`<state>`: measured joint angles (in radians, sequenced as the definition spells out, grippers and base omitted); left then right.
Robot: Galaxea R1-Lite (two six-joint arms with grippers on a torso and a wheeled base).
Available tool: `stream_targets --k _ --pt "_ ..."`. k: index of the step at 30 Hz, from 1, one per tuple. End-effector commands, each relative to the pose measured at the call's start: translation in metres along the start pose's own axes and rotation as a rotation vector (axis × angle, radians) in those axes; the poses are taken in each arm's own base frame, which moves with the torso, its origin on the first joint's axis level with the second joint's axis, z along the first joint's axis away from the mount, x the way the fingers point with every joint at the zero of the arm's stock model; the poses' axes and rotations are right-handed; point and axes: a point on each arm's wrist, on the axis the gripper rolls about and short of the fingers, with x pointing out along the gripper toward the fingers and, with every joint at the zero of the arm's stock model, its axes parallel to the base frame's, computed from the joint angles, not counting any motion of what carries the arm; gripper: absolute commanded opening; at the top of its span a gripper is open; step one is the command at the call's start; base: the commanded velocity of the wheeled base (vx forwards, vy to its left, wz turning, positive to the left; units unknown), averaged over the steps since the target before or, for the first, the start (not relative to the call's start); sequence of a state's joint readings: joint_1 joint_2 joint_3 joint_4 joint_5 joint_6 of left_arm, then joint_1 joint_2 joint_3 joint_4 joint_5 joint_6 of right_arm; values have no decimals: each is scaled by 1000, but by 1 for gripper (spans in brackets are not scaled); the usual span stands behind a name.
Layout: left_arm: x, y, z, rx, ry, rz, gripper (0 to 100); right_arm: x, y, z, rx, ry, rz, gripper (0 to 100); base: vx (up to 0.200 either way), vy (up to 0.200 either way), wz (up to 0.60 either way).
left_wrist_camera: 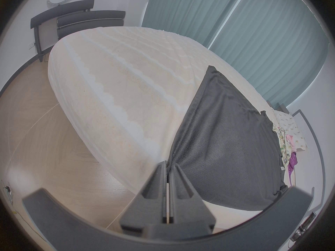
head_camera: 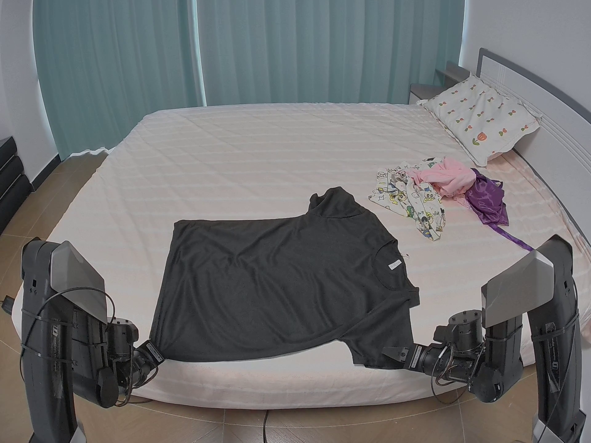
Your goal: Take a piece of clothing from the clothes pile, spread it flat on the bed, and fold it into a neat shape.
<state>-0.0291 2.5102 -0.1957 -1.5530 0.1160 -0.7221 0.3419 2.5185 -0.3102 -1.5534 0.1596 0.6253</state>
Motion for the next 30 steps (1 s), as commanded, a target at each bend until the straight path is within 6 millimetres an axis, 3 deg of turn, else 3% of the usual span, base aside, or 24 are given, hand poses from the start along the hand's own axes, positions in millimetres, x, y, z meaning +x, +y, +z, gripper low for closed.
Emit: stream_targets --k 1,9,13,19,30 --pt "0 -1 1 -2 -12 -10 0 3 1 -2 -7 2 4 0 0 0 0" --pt "1 -2 2 -4 -16 -15 0 -8 -2 -8 -4 22 -44 0 0 0 0" --pt "1 -2 4 -23 -20 -22 0 -20 -3 0 8 2 -41 0 0 0 0" --pt "-1 -5 8 -37 -39 -32 0 -62 -1 6 -12 51 30 0 0 0 0" --pt "-22 -10 24 -54 -92 -63 0 -79 -8 -5 -81 112 -7 0 0 0 0"
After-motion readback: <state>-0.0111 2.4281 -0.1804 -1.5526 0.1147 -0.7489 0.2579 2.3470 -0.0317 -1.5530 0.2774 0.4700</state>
